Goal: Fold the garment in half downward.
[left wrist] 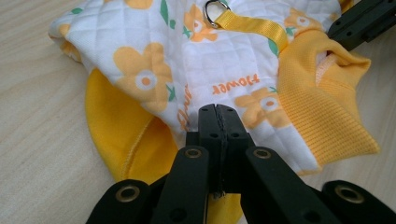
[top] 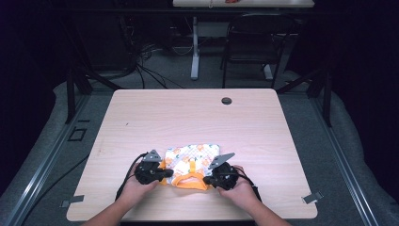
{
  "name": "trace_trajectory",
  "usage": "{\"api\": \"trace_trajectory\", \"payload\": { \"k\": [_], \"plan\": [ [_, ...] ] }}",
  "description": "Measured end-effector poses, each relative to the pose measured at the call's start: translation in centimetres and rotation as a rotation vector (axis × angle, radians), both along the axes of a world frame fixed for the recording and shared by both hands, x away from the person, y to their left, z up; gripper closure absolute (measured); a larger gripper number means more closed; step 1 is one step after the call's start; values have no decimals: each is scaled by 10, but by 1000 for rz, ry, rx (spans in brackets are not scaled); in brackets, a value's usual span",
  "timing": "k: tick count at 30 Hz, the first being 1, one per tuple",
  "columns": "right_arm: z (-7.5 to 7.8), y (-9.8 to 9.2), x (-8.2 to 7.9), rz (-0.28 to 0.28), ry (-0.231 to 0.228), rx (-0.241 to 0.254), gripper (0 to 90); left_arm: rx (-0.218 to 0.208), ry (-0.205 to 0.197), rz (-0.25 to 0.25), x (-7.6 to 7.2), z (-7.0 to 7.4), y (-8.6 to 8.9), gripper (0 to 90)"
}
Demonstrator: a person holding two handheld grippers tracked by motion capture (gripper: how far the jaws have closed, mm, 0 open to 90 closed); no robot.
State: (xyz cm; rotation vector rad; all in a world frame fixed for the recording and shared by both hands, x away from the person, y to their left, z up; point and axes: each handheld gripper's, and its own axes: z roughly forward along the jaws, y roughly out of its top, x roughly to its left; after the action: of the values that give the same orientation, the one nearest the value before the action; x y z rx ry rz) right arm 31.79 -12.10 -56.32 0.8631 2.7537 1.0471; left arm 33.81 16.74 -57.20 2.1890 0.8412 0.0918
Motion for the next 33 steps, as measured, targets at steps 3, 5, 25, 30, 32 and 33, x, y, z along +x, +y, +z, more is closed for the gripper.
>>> {"api": "trace_trajectory", "payload": {
  "k": [3, 5, 25, 30, 32, 33],
  "plan": [
    [0, 0, 4, -1, 2, -2, 900, -7, -4, 13, 4, -1, 1, 900],
    [1, 1, 6, -6, 3, -7, 900, -5, -4, 16, 5, -1, 1, 900],
    [1, 7, 34, -72, -2, -2, 900, -35, -9, 112, 36, -3, 2, 900],
    [0, 7, 42, -85, 2, 8, 900, -14, -16, 118, 43, -2, 1, 900],
    [0, 7, 46, -93, -6, 0, 900, -13, -16, 133, 47, -2, -1, 900],
    [0, 8, 48, -97, -4, 1, 900, -12, -18, 136, 49, -2, -1, 900]
  ]
}}
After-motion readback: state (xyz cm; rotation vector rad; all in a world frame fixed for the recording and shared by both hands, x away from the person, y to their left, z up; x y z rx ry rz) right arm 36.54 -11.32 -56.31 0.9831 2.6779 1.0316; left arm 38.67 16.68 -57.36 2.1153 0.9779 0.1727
